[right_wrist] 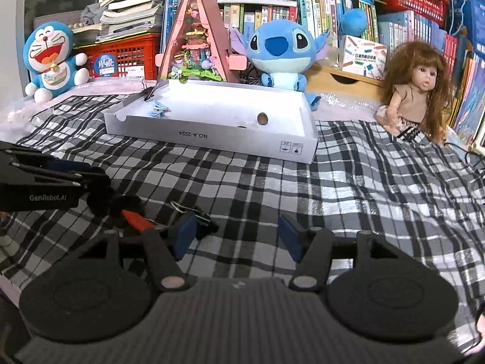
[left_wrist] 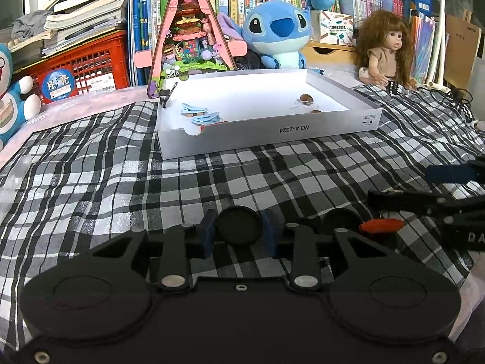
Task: Organize rigid objects
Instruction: 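Grasp a black round cap with the left tool while the right tool grasps a black binder clip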
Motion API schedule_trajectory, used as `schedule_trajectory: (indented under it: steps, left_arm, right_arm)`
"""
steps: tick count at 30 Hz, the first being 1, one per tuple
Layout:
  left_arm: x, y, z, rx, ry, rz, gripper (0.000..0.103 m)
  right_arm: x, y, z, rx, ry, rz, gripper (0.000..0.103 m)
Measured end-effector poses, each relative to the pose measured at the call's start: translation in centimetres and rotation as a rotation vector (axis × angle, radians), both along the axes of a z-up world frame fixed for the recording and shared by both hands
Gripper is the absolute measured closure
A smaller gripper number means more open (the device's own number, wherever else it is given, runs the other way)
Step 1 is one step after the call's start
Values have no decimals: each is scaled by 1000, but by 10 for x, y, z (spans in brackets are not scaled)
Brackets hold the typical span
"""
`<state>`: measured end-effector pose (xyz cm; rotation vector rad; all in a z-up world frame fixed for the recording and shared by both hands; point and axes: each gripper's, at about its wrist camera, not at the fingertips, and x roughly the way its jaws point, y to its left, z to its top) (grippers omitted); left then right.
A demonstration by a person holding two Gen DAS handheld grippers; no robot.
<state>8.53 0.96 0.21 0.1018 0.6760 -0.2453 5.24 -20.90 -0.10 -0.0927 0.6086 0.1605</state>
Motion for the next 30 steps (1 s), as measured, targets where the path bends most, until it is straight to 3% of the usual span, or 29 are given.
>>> schedule_trajectory:
  steps: [10,17,21,30]
  left_arm:
    - [1,9,0,-21,4,36,73]
    - [-1,9,1,-25,4,39,73]
    - [-1,10,1,-30,5,39,73]
    - [-1,9,2,-42,6,41,73]
  right_arm:
    - [6,-20,6,-56,-48,-112,30]
    - [-7,-17,9,77,19,-26,30]
    - [-5,-5,4,99,55,12,30]
    - [12,5,-3,160,90,-22,50]
